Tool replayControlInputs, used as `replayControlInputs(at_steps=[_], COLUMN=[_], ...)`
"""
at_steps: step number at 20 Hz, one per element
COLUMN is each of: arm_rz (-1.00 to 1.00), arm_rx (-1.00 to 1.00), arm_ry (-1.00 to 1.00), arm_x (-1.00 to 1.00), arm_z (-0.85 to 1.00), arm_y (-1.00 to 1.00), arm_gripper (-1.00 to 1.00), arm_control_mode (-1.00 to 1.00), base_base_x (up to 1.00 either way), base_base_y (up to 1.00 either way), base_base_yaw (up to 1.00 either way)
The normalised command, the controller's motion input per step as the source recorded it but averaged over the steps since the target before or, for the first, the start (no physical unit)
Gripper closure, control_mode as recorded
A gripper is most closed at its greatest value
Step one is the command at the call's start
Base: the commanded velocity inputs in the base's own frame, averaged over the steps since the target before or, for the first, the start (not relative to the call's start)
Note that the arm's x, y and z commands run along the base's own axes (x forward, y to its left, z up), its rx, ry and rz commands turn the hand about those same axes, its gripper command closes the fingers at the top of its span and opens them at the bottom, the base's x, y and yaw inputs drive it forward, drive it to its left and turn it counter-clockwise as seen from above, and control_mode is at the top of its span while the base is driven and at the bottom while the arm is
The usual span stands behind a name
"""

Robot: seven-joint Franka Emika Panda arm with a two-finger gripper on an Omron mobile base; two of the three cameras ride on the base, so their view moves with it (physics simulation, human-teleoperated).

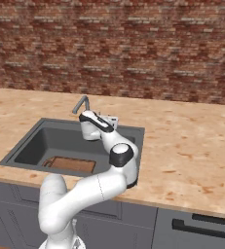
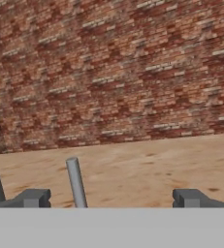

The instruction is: Turn on the sink faucet with hot water and rinse the cutting board for ten seconds, then turn off the faucet. Push the cutting board to reach the water if necessary.

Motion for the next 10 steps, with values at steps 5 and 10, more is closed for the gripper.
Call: replayControlInputs(at_steps=[5,10], arm_rz=[0.00,0.00], arm_rx=[0.00,0.00], arm_ry=[0.00,0.00], arm_x=[0.04,0.07], arm_z=[0.00,0.00], arm_y=[0.00,0.00], arm_gripper=[-1.00,-1.00], arm_control_mode=[-1.00,-1.00], base_base_x=[0.00,0.00], base_base_y=[0.00,0.00], base_base_yaw=[0.00,0.00])
